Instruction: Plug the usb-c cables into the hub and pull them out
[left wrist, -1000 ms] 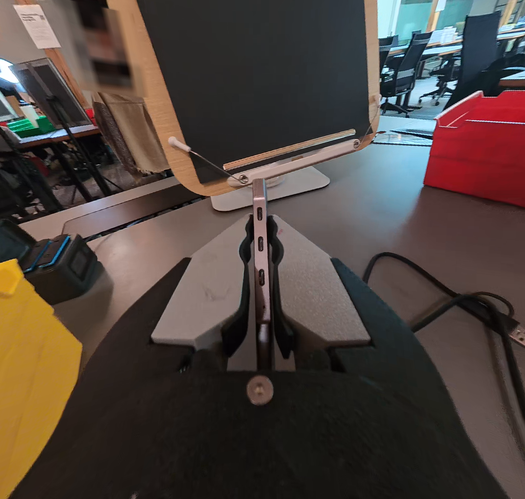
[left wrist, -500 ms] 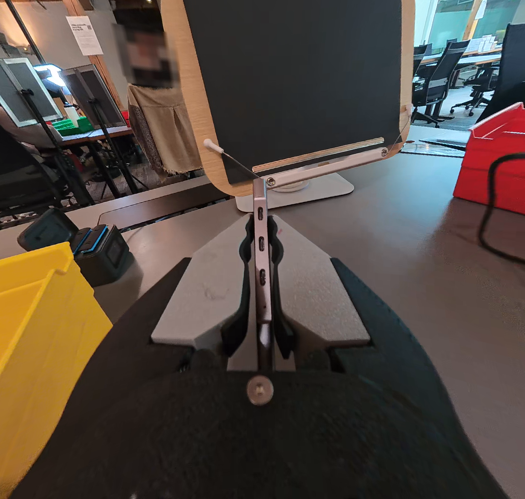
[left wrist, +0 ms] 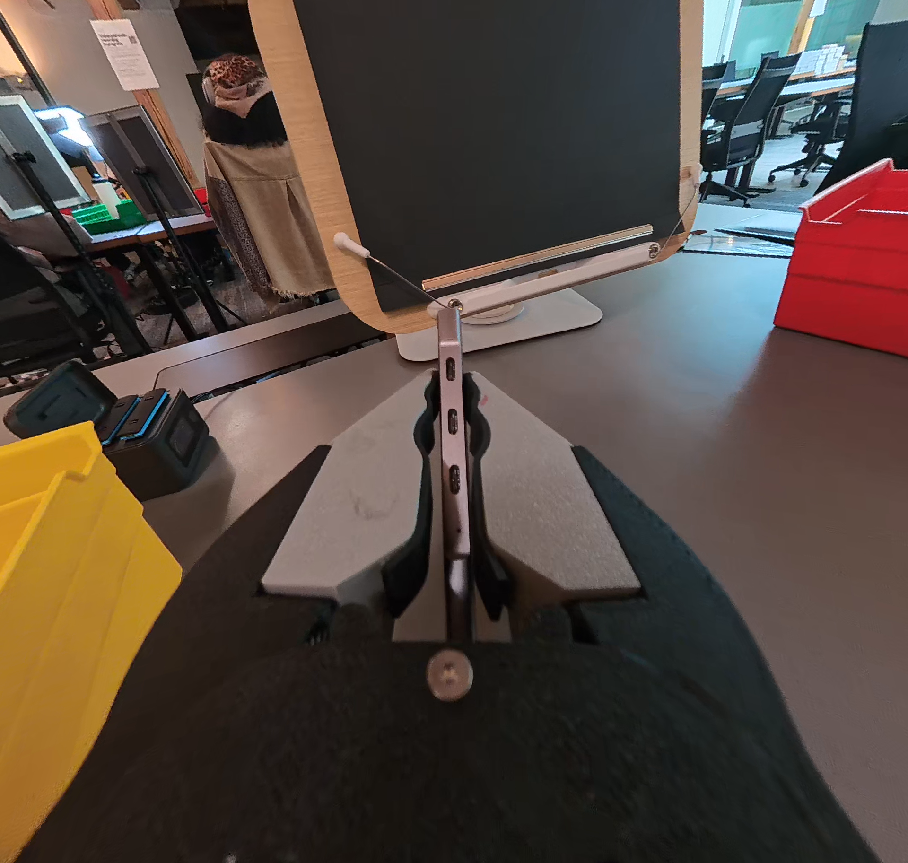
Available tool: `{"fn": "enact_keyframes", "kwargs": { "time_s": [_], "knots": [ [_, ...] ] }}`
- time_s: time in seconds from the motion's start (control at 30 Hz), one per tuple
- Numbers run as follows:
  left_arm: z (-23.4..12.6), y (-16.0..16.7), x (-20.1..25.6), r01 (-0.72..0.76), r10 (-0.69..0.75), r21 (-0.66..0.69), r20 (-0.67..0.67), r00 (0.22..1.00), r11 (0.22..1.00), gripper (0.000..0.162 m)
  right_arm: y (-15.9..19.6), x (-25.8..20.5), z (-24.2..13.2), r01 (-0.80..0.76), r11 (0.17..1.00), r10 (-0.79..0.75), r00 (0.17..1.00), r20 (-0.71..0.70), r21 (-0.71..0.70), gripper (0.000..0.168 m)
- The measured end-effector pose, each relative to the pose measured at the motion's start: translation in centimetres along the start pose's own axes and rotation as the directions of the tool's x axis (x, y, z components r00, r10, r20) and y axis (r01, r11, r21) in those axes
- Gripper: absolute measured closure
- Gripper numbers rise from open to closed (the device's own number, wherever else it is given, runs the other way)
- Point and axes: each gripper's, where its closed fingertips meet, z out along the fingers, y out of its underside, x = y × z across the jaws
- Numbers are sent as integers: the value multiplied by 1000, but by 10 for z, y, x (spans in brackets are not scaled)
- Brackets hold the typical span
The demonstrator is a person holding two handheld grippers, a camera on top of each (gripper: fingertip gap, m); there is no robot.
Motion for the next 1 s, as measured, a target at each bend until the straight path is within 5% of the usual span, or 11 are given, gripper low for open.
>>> {"fn": "enact_keyframes", "kwargs": {
  "time_s": [0.43, 0.7, 1.0],
  "knots": [
    [2, 3, 4, 8, -8, -12, -21, 1000, 1000, 156, 70, 57, -1, 62, 973, -85, 992, -94, -222, 168],
    [5, 7, 8, -16, 15, -30, -33, 999, 999, 155, 38, 58, 10, 47, 989, -61, 994, -96, -141, 168],
    [6, 10, 10, -15, 13, -42, -44, 999, 999, 156, 48, 59, 21, -2, 988, -8, 998, -62, -152, 168]
  ]
}}
